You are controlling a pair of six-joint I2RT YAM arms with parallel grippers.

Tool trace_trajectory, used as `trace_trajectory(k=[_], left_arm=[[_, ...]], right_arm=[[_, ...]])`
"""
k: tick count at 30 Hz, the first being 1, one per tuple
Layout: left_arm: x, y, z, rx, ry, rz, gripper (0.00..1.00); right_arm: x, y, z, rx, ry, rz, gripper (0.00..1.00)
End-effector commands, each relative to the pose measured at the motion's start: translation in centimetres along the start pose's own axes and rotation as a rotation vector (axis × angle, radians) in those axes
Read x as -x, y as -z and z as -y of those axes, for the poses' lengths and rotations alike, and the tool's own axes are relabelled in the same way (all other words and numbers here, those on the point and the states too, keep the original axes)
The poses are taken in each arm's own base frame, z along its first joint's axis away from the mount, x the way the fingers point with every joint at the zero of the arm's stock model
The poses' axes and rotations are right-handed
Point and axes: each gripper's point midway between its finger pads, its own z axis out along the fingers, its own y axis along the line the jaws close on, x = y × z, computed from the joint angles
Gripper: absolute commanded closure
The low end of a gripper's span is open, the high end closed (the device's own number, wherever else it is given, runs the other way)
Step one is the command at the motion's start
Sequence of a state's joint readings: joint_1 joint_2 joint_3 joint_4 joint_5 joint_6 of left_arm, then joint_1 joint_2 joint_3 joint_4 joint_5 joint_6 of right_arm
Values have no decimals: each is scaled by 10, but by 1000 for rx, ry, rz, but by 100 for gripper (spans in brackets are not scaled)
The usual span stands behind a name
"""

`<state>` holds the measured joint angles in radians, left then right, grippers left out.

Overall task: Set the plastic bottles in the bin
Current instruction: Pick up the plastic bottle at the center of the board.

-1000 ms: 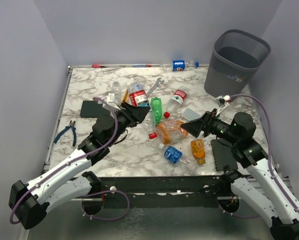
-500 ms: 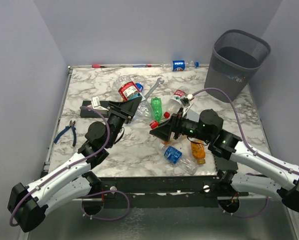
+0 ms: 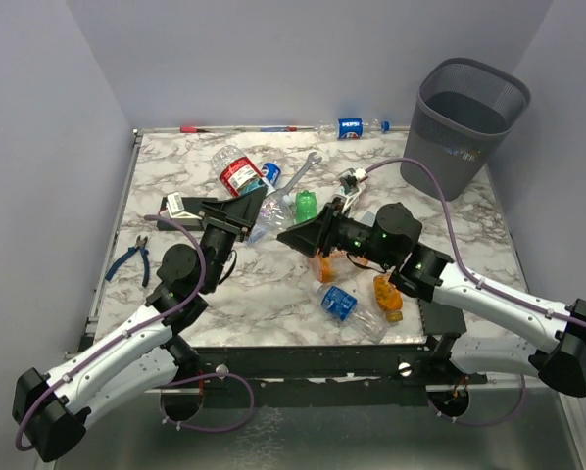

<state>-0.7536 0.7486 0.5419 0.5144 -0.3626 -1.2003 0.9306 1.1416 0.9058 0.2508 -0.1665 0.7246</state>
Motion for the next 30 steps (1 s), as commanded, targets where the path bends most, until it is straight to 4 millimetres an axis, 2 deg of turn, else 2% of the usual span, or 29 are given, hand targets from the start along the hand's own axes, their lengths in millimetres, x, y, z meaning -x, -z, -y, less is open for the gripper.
trace_trajectory(k=[1,3,4,5,6,7,8,9,12,14,17,20,22,26,30], left_arm=[[3,5,2,-11,-7,7,60],[5,5,4,-12,-18,13,55],[5,6,4,-10,-31,8,46],[5,5,6,-10,-72,1,28],[5,4,8,-10,-170,-11,10],[8,1,14,0,-297,-19,2],[12,1,1,94,-457,-53,1],[23,0,-1,158,-577,-52,1],[53,5,15,199,-903,-45,1],[62,13,29,144,-1080,-70,1],[39,25,42,-65,-1325,-235,1],[5,43,31,-306,-1535,-418,1],[-3,44,17,-344,-1629,-480,1],[1,39,-14,-319,-1871,-583,1],[-3,38,-31,-348,-2040,-640,1]], right_arm=[[10,-6,-13,37,13,24,61],[7,-4,-14,44,11,8,75],[5,-2,-14,42,9,1,90],[6,1,-13,32,3,1,98],[7,6,-12,19,2,7,99],[10,12,-11,4,9,17,99],[14,19,-12,-17,17,23,99],[20,27,-11,-56,28,26,100],[23,60,3,-227,83,-46,100],[26,87,13,-345,107,-85,100],[23,122,20,-463,125,-175,100],[16,142,19,-525,129,-280,100],[12,153,20,-564,126,-344,100],[1,157,18,-575,115,-435,100],[-18,144,15,-505,92,-507,100]])
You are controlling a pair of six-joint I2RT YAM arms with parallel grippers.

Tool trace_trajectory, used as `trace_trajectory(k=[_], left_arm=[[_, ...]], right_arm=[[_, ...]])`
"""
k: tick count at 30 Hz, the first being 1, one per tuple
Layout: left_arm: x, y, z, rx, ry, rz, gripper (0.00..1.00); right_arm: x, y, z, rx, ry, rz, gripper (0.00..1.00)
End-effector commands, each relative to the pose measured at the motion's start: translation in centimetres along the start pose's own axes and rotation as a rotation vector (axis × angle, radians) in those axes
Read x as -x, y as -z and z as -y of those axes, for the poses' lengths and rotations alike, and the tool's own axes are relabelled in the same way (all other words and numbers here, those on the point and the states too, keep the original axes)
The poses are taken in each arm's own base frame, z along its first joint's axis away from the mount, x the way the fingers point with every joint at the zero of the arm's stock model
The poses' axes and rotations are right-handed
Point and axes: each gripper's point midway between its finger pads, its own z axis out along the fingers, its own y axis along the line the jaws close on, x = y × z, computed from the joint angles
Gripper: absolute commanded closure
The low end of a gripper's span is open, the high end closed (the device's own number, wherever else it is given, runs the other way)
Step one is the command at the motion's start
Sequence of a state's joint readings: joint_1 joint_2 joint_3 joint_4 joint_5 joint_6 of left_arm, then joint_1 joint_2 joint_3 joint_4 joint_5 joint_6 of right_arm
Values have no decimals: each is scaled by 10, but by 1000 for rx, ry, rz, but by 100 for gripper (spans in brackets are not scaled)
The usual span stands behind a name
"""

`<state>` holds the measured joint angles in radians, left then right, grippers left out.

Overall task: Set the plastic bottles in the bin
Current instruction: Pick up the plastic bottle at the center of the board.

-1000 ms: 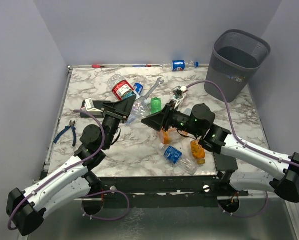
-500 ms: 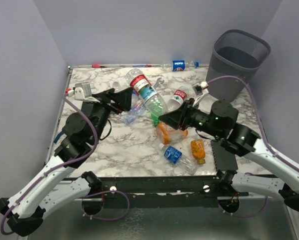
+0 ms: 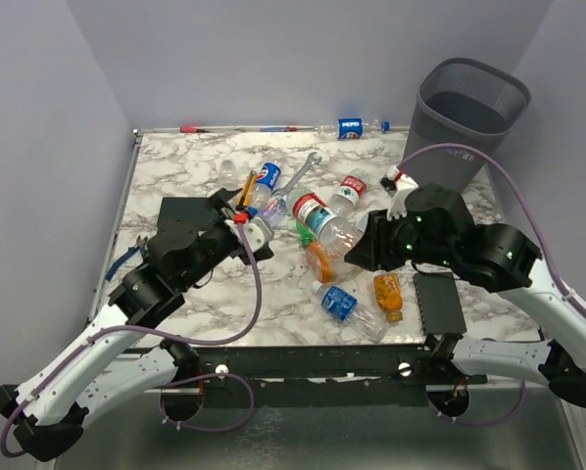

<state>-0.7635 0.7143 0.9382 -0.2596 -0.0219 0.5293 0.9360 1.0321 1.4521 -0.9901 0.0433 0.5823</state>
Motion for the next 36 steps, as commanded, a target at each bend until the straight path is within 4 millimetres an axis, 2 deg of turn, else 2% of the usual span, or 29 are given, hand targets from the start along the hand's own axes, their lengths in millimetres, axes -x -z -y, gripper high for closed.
trace_trajectory(k=[1,6,13,17,22,26,31,33,36], left_arm=[[-29,-4,23,-128,-333,-90,1],[-50,-9,61,-228,-461,-164,1],[-46,-9,85,-297,-528,-153,1],[-48,-13,89,-315,-564,-168,1],[-54,-20,96,-345,-599,-184,3],[-56,-26,95,-327,-598,-198,14],[-45,-31,91,-296,-549,-184,27],[-48,-31,92,-290,-560,-181,27],[-53,-31,93,-282,-572,-173,20]], right_arm=[[-36,-10,2,25,32,-160,100],[-33,-38,-6,43,45,-178,100],[-16,-54,-22,75,84,-178,100],[-14,-54,-36,138,99,-209,100],[-15,-50,-41,164,113,-224,100],[-13,-46,-44,177,120,-230,100],[-10,-41,-46,183,126,-221,100],[-10,-37,-52,215,122,-223,100],[-9,-31,-61,270,115,-221,100]])
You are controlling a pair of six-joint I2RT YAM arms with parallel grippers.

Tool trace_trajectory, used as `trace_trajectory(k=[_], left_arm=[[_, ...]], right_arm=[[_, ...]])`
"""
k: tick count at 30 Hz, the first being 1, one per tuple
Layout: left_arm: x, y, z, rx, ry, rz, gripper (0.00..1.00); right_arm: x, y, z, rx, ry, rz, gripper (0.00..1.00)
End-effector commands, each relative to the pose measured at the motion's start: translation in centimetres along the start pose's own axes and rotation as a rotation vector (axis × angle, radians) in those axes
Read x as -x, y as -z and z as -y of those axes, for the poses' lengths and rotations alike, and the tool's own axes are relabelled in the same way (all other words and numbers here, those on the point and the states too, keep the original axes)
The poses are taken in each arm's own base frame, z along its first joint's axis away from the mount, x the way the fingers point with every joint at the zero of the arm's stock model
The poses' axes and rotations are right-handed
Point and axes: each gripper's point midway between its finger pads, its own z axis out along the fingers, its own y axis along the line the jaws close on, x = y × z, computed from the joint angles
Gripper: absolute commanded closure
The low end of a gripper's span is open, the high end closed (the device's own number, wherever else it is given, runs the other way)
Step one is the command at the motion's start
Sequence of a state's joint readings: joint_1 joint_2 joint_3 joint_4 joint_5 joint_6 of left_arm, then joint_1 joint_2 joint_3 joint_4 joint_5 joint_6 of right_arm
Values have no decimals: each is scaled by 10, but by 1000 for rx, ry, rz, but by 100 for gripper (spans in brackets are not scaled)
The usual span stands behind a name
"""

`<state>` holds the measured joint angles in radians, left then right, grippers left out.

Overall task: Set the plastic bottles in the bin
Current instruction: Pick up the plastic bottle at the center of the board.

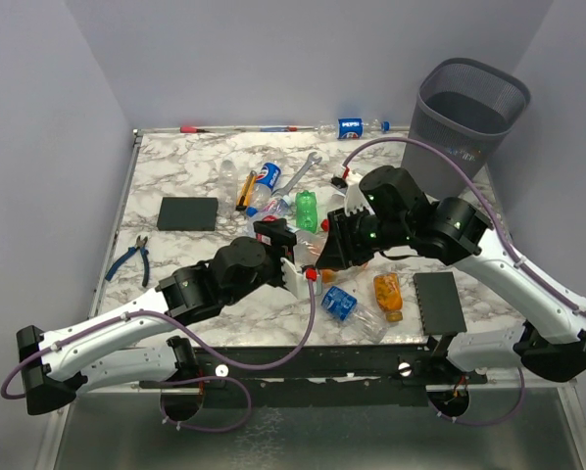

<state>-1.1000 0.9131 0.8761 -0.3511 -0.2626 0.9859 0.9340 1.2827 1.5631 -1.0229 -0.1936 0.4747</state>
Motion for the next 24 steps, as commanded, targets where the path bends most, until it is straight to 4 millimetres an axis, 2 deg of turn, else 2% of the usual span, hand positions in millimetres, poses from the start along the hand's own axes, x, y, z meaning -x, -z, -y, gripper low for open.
trace_trajectory(k=[1,3,6,8,12,15,16,20,22,24], left_arm=[[-2,-2,2,24,2,7,19],[-2,-3,3,31,6,11,16],[0,-3,2,42,15,24,18],[1,-3,0,49,25,27,26],[3,-2,-4,65,35,32,50],[2,0,-6,76,38,31,56],[2,1,-7,82,41,34,57],[7,6,-13,113,94,63,62],[13,9,-16,121,153,97,63],[27,13,-18,110,259,163,63]], right_arm=[[12,20,-33,161,45,51,100],[11,22,-38,188,48,49,100],[9,22,-38,188,48,46,100],[8,22,-37,184,49,45,100],[9,24,-37,183,49,52,100],[12,28,-37,178,50,65,100],[14,29,-38,181,54,73,96],[28,44,-43,180,70,137,36],[43,59,-45,167,84,222,22],[61,79,-45,152,105,344,16]])
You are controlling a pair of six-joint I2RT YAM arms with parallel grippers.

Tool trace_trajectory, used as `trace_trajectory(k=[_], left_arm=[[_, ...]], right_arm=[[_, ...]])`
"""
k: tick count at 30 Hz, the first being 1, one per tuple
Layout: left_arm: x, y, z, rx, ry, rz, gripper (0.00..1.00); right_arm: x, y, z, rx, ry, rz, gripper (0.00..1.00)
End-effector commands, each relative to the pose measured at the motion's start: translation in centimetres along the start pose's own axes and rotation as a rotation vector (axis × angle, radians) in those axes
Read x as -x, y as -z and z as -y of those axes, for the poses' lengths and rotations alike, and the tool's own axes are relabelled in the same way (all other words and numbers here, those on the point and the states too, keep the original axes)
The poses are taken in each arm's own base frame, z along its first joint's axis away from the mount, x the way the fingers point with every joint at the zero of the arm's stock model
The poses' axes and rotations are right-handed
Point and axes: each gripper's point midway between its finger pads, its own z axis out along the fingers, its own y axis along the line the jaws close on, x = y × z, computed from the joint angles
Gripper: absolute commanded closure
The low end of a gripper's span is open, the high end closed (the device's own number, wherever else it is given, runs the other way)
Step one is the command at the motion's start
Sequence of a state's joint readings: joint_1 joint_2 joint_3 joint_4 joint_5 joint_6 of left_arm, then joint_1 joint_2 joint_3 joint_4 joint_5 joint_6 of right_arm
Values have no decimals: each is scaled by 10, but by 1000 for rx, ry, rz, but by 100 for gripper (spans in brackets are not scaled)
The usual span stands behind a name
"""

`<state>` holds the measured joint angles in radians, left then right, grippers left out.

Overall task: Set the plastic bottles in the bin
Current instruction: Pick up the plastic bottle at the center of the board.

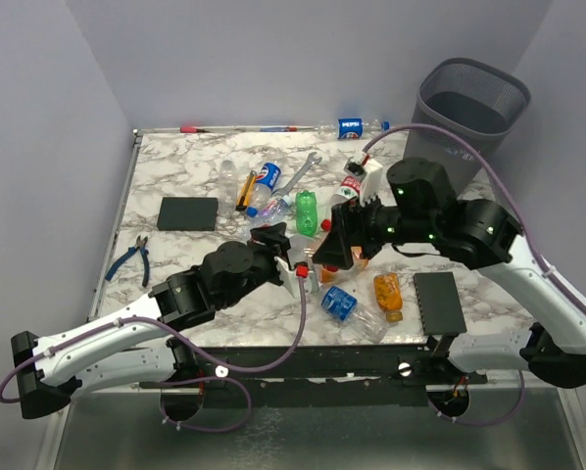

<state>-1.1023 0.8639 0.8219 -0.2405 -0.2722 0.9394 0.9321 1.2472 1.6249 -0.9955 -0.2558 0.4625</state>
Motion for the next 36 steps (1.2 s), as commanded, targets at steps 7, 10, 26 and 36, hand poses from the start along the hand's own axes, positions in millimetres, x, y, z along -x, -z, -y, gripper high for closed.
trace_trajectory(k=[7,10,26,36], left_arm=[[89,14,14,-162,744,360,64],[118,16,27,-295,981,442,64],[168,21,43,-585,1316,503,64],[162,16,38,-532,1311,488,63]], right_arm=[[91,116,-31,92,175,742,14],[83,117,-34,146,222,791,14],[82,58,-41,229,232,691,15],[83,39,-31,173,215,622,70]])
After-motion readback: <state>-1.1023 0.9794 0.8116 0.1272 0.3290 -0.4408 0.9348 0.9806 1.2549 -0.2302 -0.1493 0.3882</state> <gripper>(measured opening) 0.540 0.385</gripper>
